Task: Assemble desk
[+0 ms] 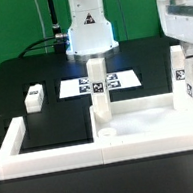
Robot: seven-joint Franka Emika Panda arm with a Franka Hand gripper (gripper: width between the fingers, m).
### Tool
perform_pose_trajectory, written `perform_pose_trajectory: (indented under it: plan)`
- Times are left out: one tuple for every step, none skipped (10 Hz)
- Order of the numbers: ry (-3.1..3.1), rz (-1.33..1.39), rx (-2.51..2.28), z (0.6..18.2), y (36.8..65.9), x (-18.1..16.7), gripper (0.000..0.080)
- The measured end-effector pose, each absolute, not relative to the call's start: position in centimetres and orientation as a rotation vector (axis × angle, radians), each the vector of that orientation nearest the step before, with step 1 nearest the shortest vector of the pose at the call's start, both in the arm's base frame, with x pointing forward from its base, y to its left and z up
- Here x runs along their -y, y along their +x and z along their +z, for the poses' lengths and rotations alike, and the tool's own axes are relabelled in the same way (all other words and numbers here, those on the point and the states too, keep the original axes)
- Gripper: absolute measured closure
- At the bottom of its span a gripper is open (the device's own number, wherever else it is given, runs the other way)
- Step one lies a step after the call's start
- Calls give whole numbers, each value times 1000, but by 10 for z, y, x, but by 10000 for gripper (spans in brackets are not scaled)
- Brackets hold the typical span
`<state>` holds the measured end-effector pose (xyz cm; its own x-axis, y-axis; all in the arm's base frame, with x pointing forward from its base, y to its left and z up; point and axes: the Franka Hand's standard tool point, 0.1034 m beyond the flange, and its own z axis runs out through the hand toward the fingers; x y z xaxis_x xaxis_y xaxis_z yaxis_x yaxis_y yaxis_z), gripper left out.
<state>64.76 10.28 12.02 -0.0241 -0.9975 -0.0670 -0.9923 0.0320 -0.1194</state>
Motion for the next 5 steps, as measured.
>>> perform_pose_trajectory:
  plan:
    - [-2066,-56,-2188,120,647,-104,507]
    - [-2077,-57,-2180,119,647,-104,397]
    - [-2081,-57,-2176,119,647,-104,262]
    - [-2152,-71,-2107,119,648,-103,262]
    - [-2249,-117,-1983,121,652,-102,173]
